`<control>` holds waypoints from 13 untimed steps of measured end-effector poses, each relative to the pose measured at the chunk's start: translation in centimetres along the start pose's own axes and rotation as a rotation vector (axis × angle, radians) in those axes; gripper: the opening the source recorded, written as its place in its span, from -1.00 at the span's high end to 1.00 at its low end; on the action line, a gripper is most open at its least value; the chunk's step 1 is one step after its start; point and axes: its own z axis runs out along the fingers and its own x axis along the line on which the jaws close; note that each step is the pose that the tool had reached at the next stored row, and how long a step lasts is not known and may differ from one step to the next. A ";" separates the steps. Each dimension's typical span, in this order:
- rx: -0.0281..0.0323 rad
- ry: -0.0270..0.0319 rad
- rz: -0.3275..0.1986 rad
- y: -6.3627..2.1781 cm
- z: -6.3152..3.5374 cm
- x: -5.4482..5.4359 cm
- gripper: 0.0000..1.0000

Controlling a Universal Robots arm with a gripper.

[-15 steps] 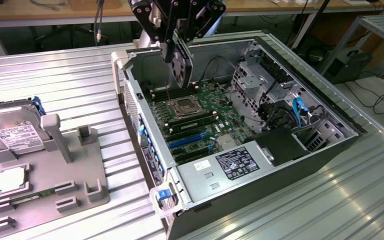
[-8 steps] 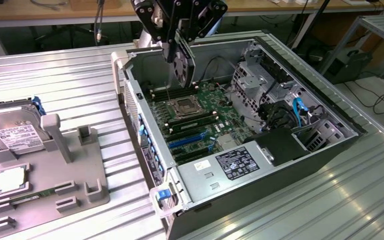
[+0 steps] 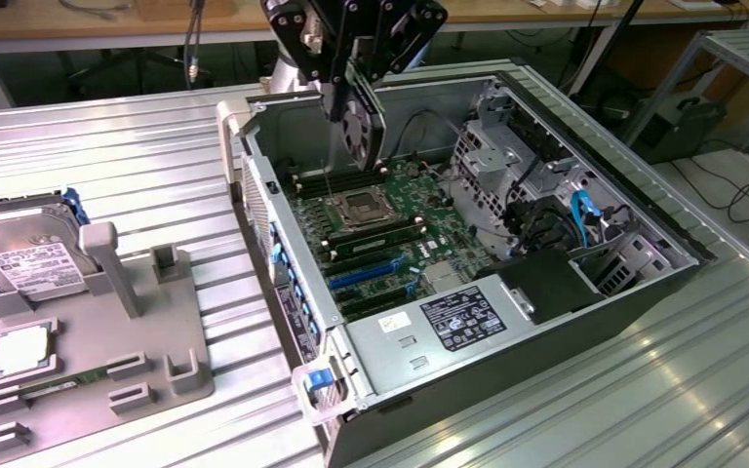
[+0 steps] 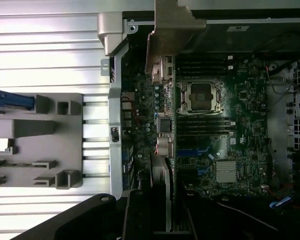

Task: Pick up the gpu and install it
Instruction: 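Pick up the gpu and move the gpu toward the slot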

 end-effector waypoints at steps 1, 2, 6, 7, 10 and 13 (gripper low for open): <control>0.0000 0.0001 -0.001 0.00 0.00 0.0 0.44; 0.0001 0.0002 -0.002 0.00 0.00 -0.1 0.44; -0.0001 0.0003 -0.005 0.01 0.01 -0.2 0.44; 0.0000 0.0005 -0.005 0.01 0.01 -0.2 0.44; 0.0000 0.0007 -0.008 0.01 0.01 -0.4 0.44; 0.0000 0.0009 -0.011 0.01 0.02 -0.5 0.44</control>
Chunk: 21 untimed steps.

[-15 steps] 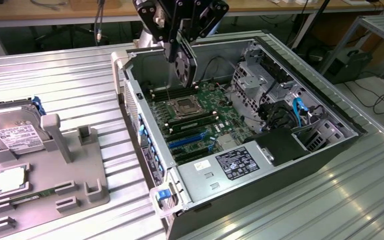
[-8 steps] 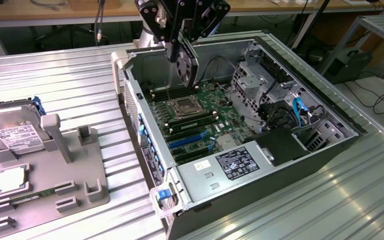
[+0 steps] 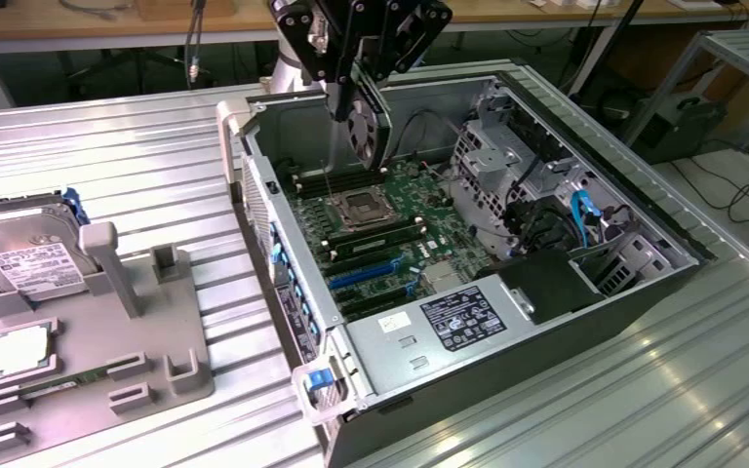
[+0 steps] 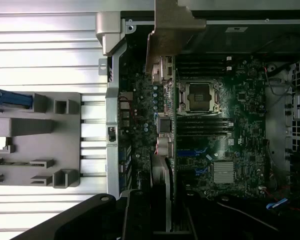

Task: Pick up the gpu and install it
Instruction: 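Pick up the gpu and move the gpu toward the slot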

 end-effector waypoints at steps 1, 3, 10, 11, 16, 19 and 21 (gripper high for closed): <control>0.0000 0.0000 -0.001 0.00 0.00 0.0 0.44; -0.0001 0.0001 -0.002 0.00 0.01 -0.1 0.44; -0.0001 0.0008 -0.010 0.01 0.02 -0.5 0.44; -0.0001 0.0009 -0.011 0.01 0.03 -0.6 0.44; -0.0001 0.0012 -0.017 0.01 0.04 -0.8 0.44; -0.0002 0.0015 -0.020 0.01 0.05 -1.0 0.44; -0.0002 0.0016 -0.021 0.02 0.05 -1.1 0.44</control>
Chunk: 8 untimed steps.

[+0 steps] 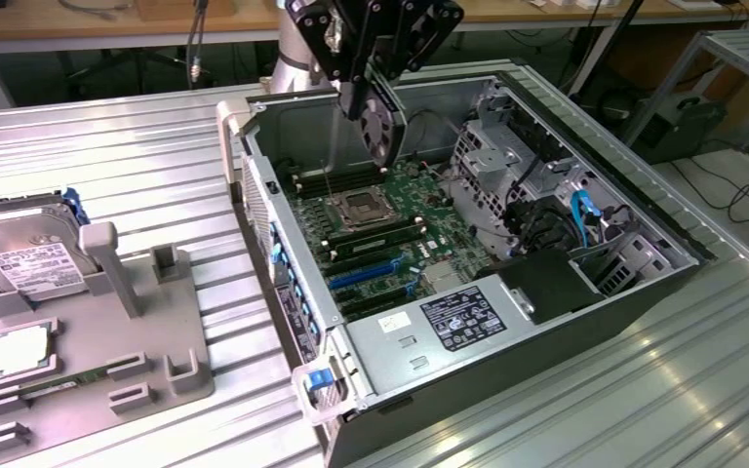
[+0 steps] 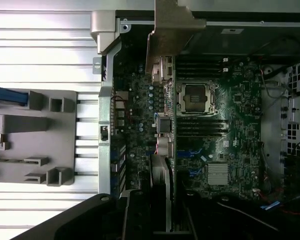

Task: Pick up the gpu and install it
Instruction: 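Pick up the gpu and move the gpu toward the slot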

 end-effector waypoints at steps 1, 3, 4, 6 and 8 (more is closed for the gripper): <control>0.0001 0.0002 -0.002 0.00 0.00 -0.1 0.44; -0.0002 0.0002 -0.004 0.00 0.02 -0.2 0.44; 0.0000 0.0003 -0.005 0.00 0.02 -0.3 0.44; -0.0001 0.0004 -0.006 0.00 0.03 -0.4 0.44; -0.0001 0.0006 -0.008 -0.01 0.04 -0.6 0.44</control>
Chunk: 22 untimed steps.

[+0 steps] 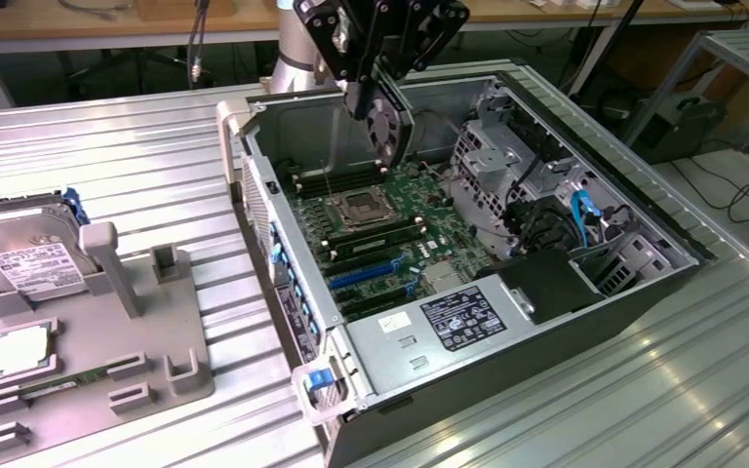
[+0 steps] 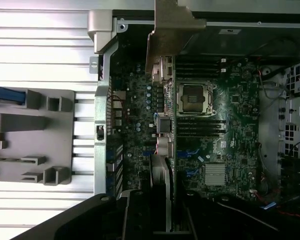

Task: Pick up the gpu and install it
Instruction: 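Pick up the gpu and move the gpu toward the slot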

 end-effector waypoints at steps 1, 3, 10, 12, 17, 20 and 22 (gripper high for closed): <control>0.0000 0.0001 -0.001 0.00 0.00 -0.1 0.44; 0.0000 0.0002 -0.002 0.00 0.02 -0.2 0.44; 0.0000 0.0006 -0.008 -0.02 0.07 -1.0 0.44; 0.0000 0.0007 -0.009 -0.02 0.08 -1.1 0.44; -0.0001 0.0009 -0.011 -0.03 0.10 -1.5 0.44; 0.0000 0.0009 -0.012 -0.03 0.11 -1.8 0.44; -0.0002 0.0009 -0.012 -0.04 0.13 -2.0 0.44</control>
